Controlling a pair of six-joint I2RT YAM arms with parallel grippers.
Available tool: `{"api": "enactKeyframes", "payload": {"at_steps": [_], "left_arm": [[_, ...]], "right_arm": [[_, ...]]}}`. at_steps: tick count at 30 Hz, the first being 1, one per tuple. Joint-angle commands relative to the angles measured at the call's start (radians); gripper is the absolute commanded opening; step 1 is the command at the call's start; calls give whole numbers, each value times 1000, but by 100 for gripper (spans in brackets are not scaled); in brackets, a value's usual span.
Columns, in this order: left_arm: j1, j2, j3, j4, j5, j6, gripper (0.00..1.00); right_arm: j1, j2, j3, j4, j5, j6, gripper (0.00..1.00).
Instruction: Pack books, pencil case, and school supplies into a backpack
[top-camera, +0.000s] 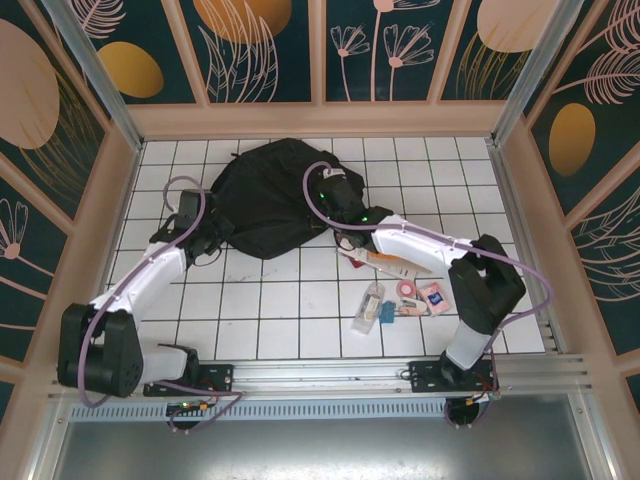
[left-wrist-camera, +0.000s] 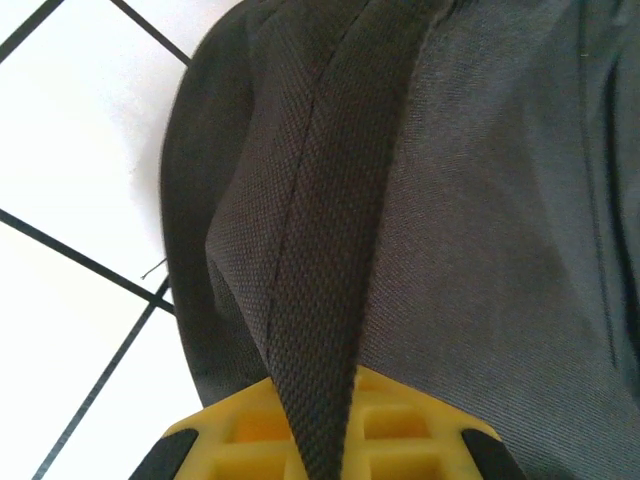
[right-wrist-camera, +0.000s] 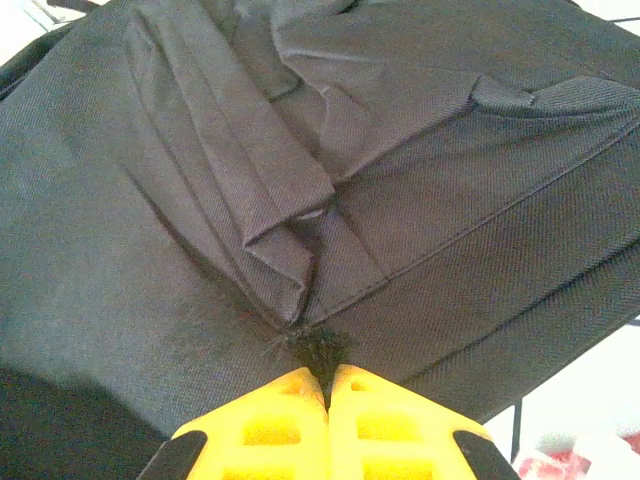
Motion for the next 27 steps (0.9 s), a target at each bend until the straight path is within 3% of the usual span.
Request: {"api": "enactKeyframes", "payload": {"at_steps": [1, 6, 9, 10, 13, 16, 19, 22, 25, 27], "left_arm": [[26, -93, -116, 62, -1, -91, 0], [-38, -201, -233, 149, 16, -174, 7], [-140, -205, -224, 159, -16, -188, 23], [-162, -201, -218, 160, -16, -195, 30], [-193, -204, -188, 118, -25, -193, 54], [-193, -244, -114, 4, -123, -87, 64], [-193, -271, 0, -100, -237, 107, 65], [-193, -254, 110, -140, -258, 368, 66], [-194, -185, 188, -187, -387, 422, 67], [-192, -100, 251, -215, -480, 407, 75]], "right_arm": [[-52, 74, 87, -34, 31, -53, 10], [-56, 159, 198, -63, 1, -79, 16], [-60, 196, 250, -86, 4, -87, 22], [-61, 201, 261, -94, 11, -87, 27], [-68, 185, 264, -119, 43, -86, 55], [-67, 118, 235, -131, 67, -105, 67], [-70, 33, 193, -137, 66, -122, 70], [-81, -35, 147, -146, 27, -90, 73], [-108, -61, 110, -187, -54, 29, 73], [-124, -58, 75, -211, -100, 118, 74]]}}
